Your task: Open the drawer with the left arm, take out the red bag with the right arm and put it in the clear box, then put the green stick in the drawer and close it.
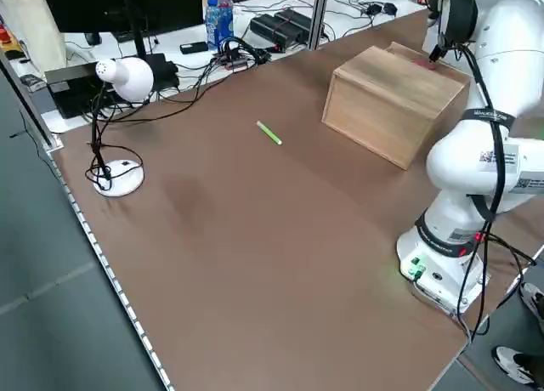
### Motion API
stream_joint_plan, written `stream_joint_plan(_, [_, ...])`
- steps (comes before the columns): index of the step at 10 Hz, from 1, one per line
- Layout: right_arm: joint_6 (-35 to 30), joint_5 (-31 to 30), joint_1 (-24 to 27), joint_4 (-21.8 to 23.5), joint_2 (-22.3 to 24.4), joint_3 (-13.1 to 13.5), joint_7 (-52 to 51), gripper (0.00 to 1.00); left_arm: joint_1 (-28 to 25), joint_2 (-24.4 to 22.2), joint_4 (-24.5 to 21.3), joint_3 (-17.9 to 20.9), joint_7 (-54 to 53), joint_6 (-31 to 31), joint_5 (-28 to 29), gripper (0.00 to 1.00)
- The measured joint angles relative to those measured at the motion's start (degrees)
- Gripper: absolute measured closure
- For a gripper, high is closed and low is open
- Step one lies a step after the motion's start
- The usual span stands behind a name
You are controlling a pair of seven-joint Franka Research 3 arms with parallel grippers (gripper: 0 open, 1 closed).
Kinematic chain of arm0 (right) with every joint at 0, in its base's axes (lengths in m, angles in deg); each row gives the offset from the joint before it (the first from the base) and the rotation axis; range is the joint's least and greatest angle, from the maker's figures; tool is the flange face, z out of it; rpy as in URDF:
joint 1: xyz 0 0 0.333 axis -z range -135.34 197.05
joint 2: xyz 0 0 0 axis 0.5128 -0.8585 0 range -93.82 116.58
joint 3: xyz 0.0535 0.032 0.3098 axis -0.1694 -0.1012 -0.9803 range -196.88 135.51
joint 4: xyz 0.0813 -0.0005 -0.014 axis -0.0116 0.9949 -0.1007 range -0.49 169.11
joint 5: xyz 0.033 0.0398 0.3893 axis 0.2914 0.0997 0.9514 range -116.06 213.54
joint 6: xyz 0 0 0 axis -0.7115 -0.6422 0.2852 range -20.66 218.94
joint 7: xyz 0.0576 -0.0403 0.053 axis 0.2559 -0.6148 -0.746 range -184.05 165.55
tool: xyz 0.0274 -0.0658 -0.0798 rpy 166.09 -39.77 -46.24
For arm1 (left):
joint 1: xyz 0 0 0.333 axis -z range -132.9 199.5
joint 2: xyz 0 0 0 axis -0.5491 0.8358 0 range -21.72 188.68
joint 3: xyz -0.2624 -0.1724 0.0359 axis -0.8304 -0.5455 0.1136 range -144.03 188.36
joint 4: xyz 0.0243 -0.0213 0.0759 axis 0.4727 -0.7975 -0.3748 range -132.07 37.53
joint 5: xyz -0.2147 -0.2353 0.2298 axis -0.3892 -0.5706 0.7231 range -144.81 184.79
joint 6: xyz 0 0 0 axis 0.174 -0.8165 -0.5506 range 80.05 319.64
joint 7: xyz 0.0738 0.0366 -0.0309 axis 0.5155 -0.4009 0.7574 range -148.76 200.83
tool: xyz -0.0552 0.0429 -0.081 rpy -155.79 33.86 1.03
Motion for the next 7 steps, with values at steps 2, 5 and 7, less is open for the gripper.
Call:
stream_joint_plan(2, [0.00,0.00,0.01,0.00,0.00,-0.02,-0.07,0.00,0.12,0.01,0.79,-0.13,0.15,-1.21,-0.15,0.07])
stream_joint_plan(5, [0.00,0.00,0.02,0.00,0.00,-0.03,-0.13,0.00,0.61,0.01,1.68,-0.25,0.90,-1.31,-0.47,0.05])
stream_joint_plan(7, [-0.02,0.10,-0.01,-0.09,0.00,-0.19,-0.10,0.00,0.24,-0.63,3.00,-0.17,1.02,-1.55,-0.47,0.03])
